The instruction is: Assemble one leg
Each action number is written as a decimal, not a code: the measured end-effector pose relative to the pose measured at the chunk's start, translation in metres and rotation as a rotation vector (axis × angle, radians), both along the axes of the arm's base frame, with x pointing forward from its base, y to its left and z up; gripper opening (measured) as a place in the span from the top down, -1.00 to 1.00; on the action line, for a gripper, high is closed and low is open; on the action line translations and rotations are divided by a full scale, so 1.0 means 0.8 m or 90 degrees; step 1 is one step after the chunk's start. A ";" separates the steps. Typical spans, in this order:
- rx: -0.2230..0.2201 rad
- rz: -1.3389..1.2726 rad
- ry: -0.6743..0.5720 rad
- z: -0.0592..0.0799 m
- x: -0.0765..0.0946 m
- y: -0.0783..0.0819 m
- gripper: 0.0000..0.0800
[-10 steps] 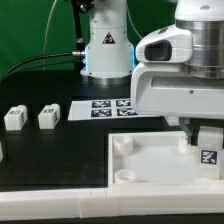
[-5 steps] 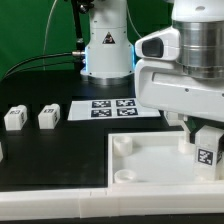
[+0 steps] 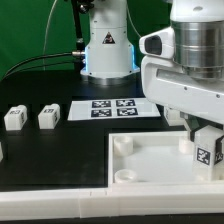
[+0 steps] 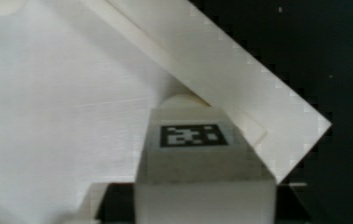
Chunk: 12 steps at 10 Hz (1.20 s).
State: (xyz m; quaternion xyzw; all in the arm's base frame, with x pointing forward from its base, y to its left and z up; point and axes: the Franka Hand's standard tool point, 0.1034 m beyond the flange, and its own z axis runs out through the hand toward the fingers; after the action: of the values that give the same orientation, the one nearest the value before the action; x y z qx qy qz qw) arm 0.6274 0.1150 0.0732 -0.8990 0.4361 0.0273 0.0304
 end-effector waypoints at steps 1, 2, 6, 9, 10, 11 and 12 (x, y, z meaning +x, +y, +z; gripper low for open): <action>0.001 -0.040 0.003 0.000 0.000 0.000 0.27; 0.000 -0.097 0.006 0.000 0.000 0.000 0.27; 0.001 -0.347 0.023 0.000 0.002 0.000 0.27; -0.007 -0.513 0.033 0.001 0.002 -0.001 0.27; -0.010 -0.573 0.037 0.002 0.002 -0.001 0.27; -0.013 -0.602 0.037 0.002 0.002 -0.002 0.27; -0.016 -0.618 0.038 0.002 0.002 -0.003 0.27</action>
Offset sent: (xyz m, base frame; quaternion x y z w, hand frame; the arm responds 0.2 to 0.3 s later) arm -0.0032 -0.0016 0.0000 0.0082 -0.0023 0.2983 0.9544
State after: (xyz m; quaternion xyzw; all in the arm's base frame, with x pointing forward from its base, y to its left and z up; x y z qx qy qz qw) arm 0.6292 0.1122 0.0749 -0.5908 0.8061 0.0303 0.0167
